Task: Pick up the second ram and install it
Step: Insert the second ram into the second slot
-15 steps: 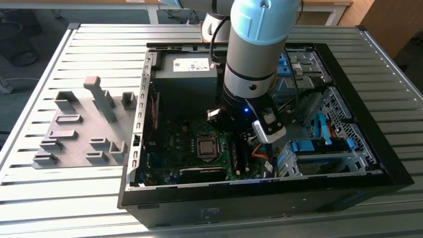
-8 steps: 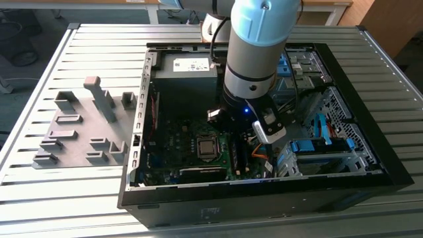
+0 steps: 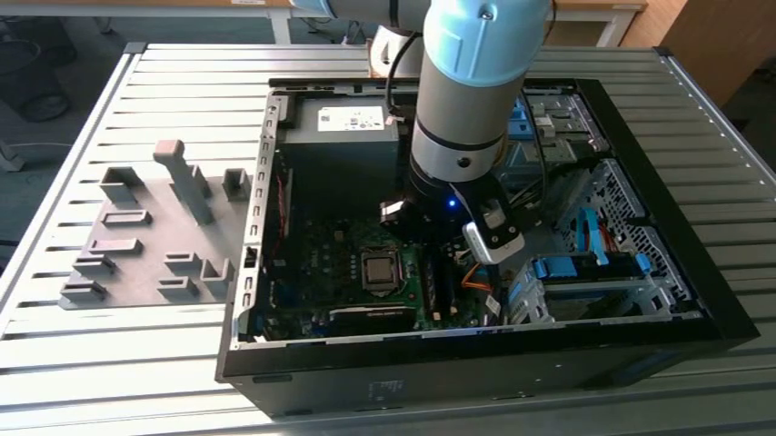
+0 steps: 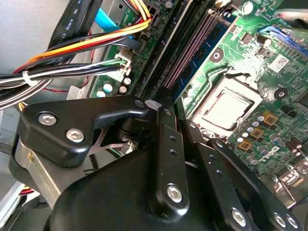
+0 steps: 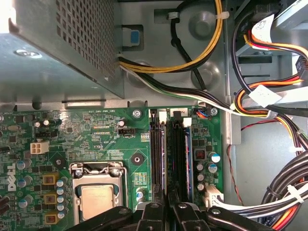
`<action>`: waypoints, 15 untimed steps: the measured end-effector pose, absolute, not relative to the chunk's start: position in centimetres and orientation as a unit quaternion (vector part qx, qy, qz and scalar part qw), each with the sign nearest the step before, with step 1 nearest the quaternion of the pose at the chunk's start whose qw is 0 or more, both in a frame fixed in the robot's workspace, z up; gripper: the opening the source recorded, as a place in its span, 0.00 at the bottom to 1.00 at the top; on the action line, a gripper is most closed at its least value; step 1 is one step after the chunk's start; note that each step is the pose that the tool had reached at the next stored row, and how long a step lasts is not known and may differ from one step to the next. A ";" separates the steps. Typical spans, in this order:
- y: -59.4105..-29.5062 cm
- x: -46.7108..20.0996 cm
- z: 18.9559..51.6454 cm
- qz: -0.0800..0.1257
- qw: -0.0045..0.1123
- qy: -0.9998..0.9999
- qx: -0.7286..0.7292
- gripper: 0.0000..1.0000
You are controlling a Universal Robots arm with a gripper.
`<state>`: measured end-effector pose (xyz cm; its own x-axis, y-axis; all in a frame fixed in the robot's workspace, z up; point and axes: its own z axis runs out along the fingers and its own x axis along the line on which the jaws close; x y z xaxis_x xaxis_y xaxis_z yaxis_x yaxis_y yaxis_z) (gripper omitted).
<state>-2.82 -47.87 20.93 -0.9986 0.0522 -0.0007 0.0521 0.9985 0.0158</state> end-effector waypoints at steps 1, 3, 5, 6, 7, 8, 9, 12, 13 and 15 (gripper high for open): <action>-47.9 -2.8 21.0 0.008 0.000 1.000 0.026 0.14; -47.9 -2.8 21.1 0.008 0.000 1.000 0.026 0.14; -47.9 -2.8 21.2 0.008 0.000 1.000 0.026 0.14; -47.9 -2.8 21.3 0.008 0.000 1.000 0.026 0.14; -47.9 -2.8 21.3 0.008 0.000 1.000 0.026 0.14; -47.9 -2.8 21.4 0.008 0.000 1.000 0.026 0.14; -47.9 -2.8 21.4 0.008 0.000 1.000 0.026 0.14; -47.9 -2.7 21.4 0.008 0.000 1.000 0.026 0.14; -47.9 -2.7 21.4 0.007 -0.001 1.000 0.025 0.14; -47.9 -2.7 21.4 0.007 -0.001 1.000 0.023 0.14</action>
